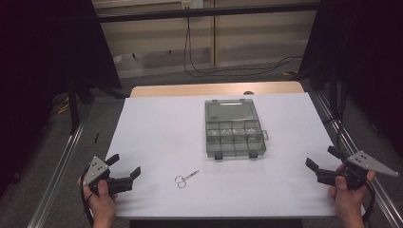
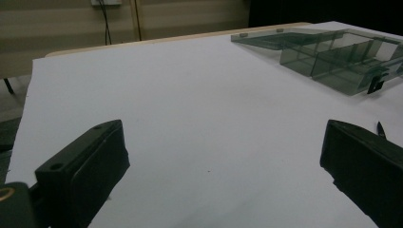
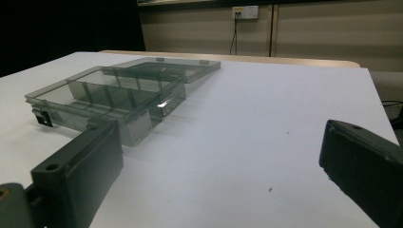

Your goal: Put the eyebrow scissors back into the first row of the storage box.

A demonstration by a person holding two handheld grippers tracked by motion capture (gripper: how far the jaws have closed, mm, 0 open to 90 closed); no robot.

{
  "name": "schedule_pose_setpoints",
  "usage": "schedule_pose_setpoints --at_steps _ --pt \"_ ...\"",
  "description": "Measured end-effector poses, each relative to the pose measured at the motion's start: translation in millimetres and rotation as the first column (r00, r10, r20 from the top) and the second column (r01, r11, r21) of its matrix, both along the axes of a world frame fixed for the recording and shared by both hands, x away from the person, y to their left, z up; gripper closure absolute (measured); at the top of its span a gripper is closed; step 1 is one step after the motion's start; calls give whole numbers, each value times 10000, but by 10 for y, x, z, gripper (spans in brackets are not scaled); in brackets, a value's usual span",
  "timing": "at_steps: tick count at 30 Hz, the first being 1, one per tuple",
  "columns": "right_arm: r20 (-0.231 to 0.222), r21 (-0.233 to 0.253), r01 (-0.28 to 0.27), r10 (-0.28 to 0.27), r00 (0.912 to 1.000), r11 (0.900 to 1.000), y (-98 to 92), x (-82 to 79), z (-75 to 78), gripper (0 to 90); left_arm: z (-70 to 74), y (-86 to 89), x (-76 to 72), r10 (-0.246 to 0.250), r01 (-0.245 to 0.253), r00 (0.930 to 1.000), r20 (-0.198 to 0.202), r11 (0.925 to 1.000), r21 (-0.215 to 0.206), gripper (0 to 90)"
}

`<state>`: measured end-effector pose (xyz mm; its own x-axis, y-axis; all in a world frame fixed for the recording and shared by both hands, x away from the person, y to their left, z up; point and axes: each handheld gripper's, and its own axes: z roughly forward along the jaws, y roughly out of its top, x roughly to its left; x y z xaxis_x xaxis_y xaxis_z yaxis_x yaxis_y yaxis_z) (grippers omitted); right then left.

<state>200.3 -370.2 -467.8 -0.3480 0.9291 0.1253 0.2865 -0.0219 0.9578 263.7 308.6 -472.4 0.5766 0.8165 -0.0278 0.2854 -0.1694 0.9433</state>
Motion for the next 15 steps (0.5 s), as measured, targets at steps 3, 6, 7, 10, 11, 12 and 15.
schedule_pose_setpoints --at_steps 3,6,7,10,11,12,15 --pt "145 -25 -197 197 9997 9998 17 -19 4 2 20 -4 6 -153 154 9999 -58 9998 153 16" --pt "259 -112 -324 327 9991 9994 30 -24 1 0 65 -32 11 -198 199 9998 -75 9997 146 16" --pt "259 -112 -324 327 9991 9994 30 -24 1 0 65 -32 11 -198 199 9998 -75 9997 146 14" --pt "153 -566 -502 511 9986 9971 72 -14 -2 2 133 -111 15 -258 261 9996 -111 9992 310 13" --pt "170 -643 -542 554 9983 9965 82 -14 -5 3 149 -136 23 -260 264 9996 -123 9989 381 13" --pt "183 -694 -534 548 9983 9962 92 -16 -5 2 165 -160 35 -294 300 9995 -121 9985 452 13" --pt "147 -714 -587 599 9981 9957 94 -17 -7 5 214 -251 64 -451 462 9987 -237 9978 485 12"
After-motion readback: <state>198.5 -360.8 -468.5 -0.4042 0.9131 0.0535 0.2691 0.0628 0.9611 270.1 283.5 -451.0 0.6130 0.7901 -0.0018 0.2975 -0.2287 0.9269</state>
